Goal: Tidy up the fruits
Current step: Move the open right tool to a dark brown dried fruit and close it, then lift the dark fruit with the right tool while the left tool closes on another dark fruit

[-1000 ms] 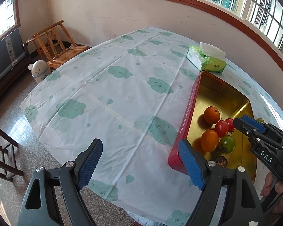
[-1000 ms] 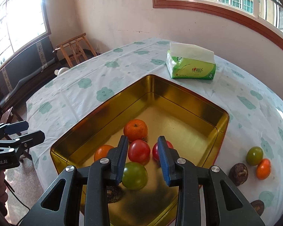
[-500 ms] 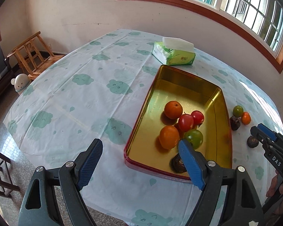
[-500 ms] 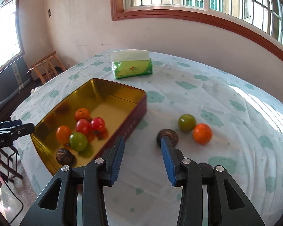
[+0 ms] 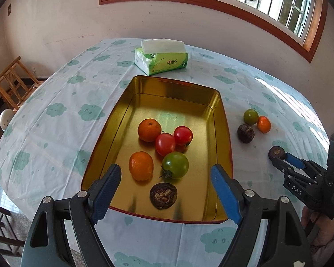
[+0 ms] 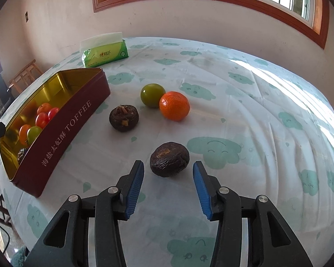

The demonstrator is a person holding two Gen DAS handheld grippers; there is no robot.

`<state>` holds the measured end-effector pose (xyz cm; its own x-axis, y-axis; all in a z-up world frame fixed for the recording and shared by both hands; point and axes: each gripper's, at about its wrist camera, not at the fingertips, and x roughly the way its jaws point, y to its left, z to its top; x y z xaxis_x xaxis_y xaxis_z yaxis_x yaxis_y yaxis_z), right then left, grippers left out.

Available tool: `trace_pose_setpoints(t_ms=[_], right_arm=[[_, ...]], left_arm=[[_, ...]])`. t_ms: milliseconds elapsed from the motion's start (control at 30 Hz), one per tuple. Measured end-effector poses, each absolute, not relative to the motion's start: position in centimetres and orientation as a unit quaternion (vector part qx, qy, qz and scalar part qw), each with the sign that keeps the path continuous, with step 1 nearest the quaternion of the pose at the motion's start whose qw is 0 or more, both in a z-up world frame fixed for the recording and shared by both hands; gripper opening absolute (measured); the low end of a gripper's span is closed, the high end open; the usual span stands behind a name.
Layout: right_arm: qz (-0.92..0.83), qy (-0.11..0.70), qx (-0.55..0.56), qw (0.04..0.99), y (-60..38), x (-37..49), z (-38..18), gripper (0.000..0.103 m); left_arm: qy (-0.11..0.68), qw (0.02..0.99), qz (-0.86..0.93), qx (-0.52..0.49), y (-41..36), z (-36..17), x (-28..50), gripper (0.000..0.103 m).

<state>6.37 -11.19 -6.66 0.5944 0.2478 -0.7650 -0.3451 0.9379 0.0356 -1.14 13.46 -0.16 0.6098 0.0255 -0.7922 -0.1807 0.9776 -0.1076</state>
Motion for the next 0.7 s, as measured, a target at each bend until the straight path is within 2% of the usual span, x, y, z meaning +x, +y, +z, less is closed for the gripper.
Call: trace_pose_setpoints(t_ms=[233,333,700], right_arm=[[0.163,0.416,-0.079,0.891,-10.4,7.2,-7.8,0.046],[0.165,0.414,-0.076,0.892,-10.4,7.4,-7.8,0.041],[0.14,0.412,-0.051,0.899,-13.5,8.0,-7.6,0.04]], left_arm=[[0.439,0.895,0.04,-0.071,11.3,0.4,0.3,0.079],[0.438,0.896,0.032,-0.057,10.1,0.6,1.1,0.079],[0.44,0.897,-0.008,-0.026,5.2,0.8,3.8,0.079]])
